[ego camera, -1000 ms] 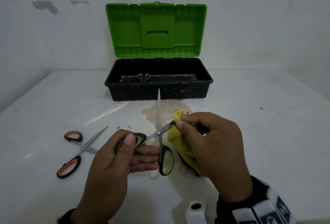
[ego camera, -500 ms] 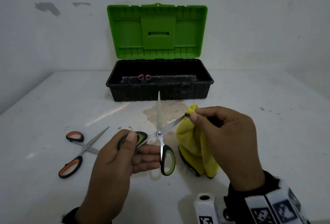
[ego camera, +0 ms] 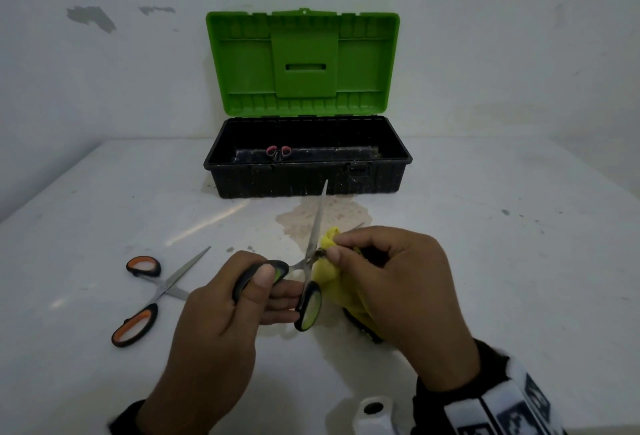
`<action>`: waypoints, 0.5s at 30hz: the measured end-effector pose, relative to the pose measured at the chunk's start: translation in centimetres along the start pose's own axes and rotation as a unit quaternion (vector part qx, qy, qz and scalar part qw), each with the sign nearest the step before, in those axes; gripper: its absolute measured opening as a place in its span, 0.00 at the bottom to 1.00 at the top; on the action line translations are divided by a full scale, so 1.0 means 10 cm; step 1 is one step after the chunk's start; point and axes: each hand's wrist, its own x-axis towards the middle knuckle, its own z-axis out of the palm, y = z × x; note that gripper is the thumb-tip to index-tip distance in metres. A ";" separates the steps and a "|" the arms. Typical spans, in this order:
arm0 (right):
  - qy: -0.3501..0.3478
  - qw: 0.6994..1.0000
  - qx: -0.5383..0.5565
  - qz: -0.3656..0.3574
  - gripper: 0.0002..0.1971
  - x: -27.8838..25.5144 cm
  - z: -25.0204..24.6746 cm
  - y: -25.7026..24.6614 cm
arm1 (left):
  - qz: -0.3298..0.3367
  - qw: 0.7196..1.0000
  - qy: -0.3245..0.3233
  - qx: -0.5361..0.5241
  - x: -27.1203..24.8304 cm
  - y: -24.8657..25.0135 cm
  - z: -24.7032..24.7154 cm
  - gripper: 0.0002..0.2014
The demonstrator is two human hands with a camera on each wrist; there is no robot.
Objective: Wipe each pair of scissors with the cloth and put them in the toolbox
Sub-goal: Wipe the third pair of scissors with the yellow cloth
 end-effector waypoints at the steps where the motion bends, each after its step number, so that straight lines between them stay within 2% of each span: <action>1: -0.009 1.000 -0.002 -0.003 0.07 -0.01 0.01 -0.02 | 0.005 1.000 -0.001 0.007 0.00 0.00 -0.01 0.13; 4: -0.008 1.000 -0.002 0.012 0.04 0.02 -0.03 0.00 | 0.006 1.000 0.001 0.004 0.00 0.01 -0.03 0.14; 8: 0.025 0.999 -0.001 0.023 0.05 0.11 -0.13 0.04 | 0.002 1.000 0.002 -0.012 0.00 0.02 -0.04 0.15; 12: 0.007 1.000 -0.008 0.006 0.04 0.03 -0.08 -0.03 | -0.002 0.999 0.014 -0.053 0.00 0.06 -0.03 0.12; 15: 0.004 1.000 -0.009 0.004 0.04 0.02 -0.09 -0.03 | -0.016 0.995 0.012 -0.095 -0.01 0.09 -0.05 0.19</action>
